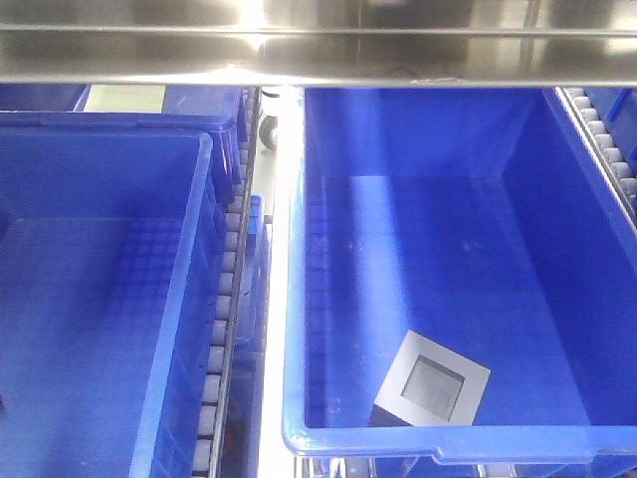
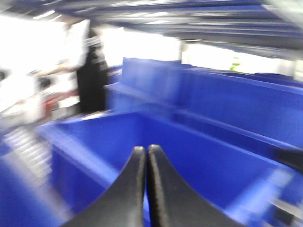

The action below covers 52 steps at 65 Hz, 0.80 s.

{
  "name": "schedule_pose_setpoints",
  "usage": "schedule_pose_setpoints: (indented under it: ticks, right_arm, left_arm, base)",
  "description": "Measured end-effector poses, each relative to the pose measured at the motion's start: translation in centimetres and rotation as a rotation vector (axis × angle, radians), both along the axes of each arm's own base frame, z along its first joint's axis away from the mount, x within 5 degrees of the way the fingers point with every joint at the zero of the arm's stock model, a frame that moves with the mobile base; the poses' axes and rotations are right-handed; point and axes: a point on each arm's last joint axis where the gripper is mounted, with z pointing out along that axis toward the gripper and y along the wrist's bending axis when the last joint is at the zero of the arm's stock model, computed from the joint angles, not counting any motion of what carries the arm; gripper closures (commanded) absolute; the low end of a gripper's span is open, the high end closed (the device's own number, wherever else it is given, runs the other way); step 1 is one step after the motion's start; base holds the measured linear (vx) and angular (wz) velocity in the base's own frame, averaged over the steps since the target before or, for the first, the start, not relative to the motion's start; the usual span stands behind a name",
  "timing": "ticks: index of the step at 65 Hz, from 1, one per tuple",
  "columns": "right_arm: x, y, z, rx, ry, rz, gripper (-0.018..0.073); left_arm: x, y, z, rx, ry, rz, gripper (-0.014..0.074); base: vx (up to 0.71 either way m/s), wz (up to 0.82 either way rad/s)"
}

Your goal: Sort gray base to blue bin

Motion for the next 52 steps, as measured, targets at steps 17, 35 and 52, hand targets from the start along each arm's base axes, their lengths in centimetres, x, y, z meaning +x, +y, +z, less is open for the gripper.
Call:
schedule_pose_setpoints:
  ticks: [17,35,52]
  right_arm:
    - [0.0,0.0,0.0,0.0,0.0,0.0,0.0564]
    - [0.0,0.0,0.0,0.0,0.0,0.0,0.0564]
    - [0.0,0.0,0.0,0.0,0.0,0.0,0.0564]
  left_arm:
    - [-0.34,-0.43,-0.81,0.066,0.061,-0.062,0.0598]
    - [-0.35,-0.43,-0.74,0.065,0.051,-0.061,0.0598]
    - [-0.07,0.0,-0.94,0.117,0.019,0.022,0.0598]
  base:
    - [0.0,0.0]
    - [0.0,0.0]
    - [0.0,0.0]
